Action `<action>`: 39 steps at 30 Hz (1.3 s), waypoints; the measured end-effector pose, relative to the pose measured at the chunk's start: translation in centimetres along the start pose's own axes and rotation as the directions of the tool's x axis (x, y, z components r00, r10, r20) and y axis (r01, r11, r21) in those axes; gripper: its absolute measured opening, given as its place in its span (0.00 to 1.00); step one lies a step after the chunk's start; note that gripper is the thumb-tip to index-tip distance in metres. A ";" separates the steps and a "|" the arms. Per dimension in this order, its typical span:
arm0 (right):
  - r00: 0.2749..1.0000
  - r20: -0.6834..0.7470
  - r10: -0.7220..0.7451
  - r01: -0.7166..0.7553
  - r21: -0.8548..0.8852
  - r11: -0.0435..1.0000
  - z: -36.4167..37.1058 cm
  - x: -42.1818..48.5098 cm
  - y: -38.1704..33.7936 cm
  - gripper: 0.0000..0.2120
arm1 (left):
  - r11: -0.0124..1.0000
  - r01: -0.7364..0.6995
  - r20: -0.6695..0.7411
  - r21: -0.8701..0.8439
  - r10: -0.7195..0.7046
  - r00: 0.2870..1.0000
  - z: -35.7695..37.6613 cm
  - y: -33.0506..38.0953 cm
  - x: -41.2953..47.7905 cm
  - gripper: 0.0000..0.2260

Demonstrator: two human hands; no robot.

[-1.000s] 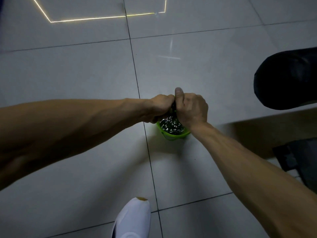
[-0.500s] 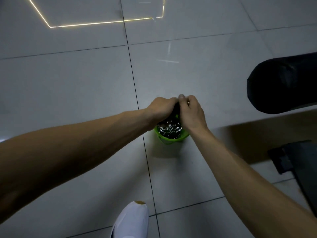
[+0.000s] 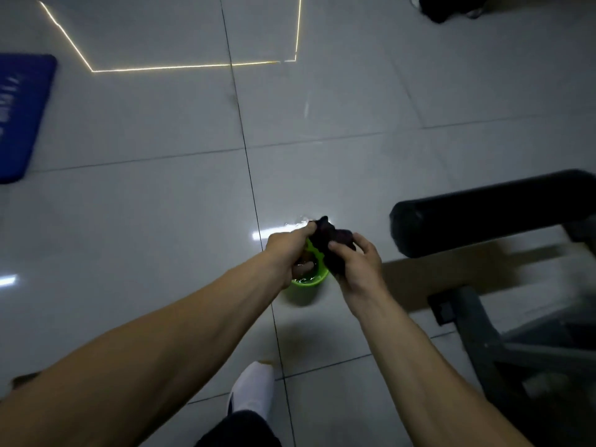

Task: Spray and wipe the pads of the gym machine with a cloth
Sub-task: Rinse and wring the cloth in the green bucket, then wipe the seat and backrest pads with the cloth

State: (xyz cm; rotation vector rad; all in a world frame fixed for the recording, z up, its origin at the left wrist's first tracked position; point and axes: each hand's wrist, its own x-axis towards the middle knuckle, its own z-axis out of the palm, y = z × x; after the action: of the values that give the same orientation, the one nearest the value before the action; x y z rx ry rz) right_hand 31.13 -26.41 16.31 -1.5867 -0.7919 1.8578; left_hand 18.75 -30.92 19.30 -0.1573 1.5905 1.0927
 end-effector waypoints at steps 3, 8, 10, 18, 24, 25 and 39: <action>1.000 0.011 0.006 -0.005 -0.084 0.996 -0.3 -7.0 -5.6 0.27 | 0.998 0.034 0.066 0.052 -0.037 0.997 0.1 2.3 -7.7 0.19; 0.999 0.042 -0.007 0.020 -0.320 0.947 -1.7 -20.6 -15.0 0.10 | 0.994 -0.013 0.028 0.106 0.011 1.000 1.5 7.1 -22.0 0.03; 0.999 0.025 -0.028 0.036 -0.388 0.921 -3.1 -25.4 -17.9 0.04 | 0.998 0.006 -0.016 0.062 -0.005 1.000 1.8 8.9 -27.0 0.04; 0.988 -0.107 -0.110 0.100 -0.087 0.991 -13.7 -46.2 -30.9 0.06 | 0.766 -0.421 0.231 0.486 0.352 0.907 4.3 15.6 -48.7 0.12; 0.920 -0.314 -0.234 0.293 0.156 0.943 -24.4 -54.7 -37.8 0.05 | 0.308 -0.716 0.649 0.626 0.303 0.698 11.0 15.5 -57.8 0.15; 0.904 -0.344 -0.252 0.322 0.161 0.933 -26.2 -55.1 -38.5 0.06 | 0.350 -0.730 0.670 0.588 0.294 0.681 12.4 15.2 -58.8 0.16; 0.685 -0.522 -0.509 0.359 -0.367 0.858 -38.7 -65.3 -39.3 0.10 | 0.536 -0.714 0.844 0.450 0.006 0.536 23.8 13.4 -67.0 0.28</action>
State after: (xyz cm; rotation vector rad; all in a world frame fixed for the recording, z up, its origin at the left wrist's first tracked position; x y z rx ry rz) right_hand 80.03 -45.89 83.60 -1.7892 -0.9974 0.8441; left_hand 50.54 -35.91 84.05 1.2351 1.1246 0.5321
